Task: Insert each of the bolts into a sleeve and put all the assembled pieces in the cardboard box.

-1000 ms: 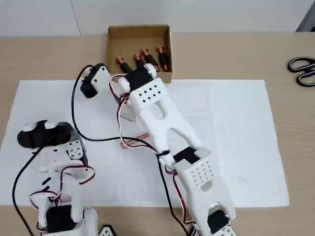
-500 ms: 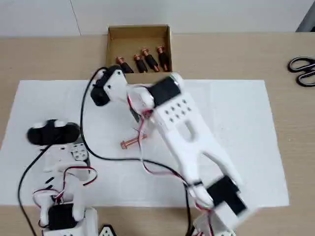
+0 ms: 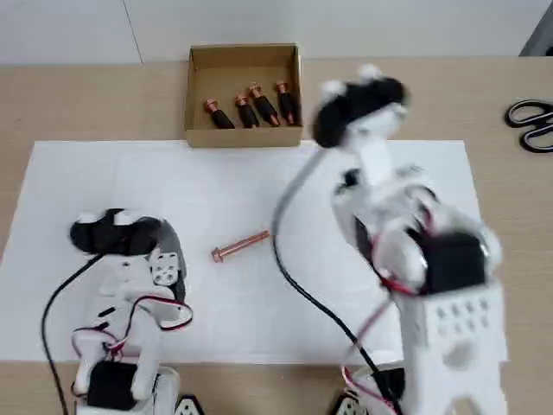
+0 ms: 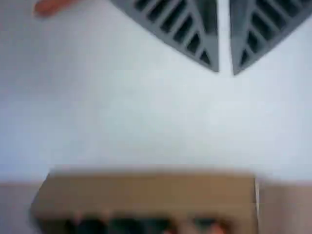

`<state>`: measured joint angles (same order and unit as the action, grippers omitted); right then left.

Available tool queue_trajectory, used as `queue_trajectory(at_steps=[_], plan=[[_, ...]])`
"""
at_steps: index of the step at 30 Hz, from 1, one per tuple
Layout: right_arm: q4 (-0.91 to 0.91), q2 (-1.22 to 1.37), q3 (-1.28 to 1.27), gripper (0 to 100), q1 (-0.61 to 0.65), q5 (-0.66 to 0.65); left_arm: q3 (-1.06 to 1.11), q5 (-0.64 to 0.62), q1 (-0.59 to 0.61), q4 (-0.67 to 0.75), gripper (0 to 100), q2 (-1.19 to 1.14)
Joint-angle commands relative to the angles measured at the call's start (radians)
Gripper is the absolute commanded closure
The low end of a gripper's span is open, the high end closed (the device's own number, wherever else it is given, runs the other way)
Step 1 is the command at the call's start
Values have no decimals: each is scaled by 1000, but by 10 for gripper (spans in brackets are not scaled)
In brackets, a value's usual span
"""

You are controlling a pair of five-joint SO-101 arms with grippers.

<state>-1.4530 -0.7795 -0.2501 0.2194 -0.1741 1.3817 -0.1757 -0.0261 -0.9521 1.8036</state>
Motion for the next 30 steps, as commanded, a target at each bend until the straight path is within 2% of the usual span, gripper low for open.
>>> queue_trajectory(at_steps=[1, 6, 14, 19, 23, 27, 30], plan=[[76, -255, -209, 992, -45, 12, -205, -5, -11, 17, 993, -12], [222, -587, -609, 994, -47, 11, -447, -5, -11, -175, 993, -230], [401, -1050, -1076, 994, -71, 15, -845, 9, -15, -471, 993, -824], [490, -1007, -1152, 994, -216, 18, -1101, 144, -15, -624, 994, -1235], [547, -1033, -1198, 994, -294, 18, -1331, 153, -17, -801, 994, -1505], [544, -1035, -1214, 994, -300, 18, -1408, 172, -28, -799, 994, -1699], [550, -1035, -1214, 994, -300, 18, -1437, 270, -71, -795, 994, -1801]])
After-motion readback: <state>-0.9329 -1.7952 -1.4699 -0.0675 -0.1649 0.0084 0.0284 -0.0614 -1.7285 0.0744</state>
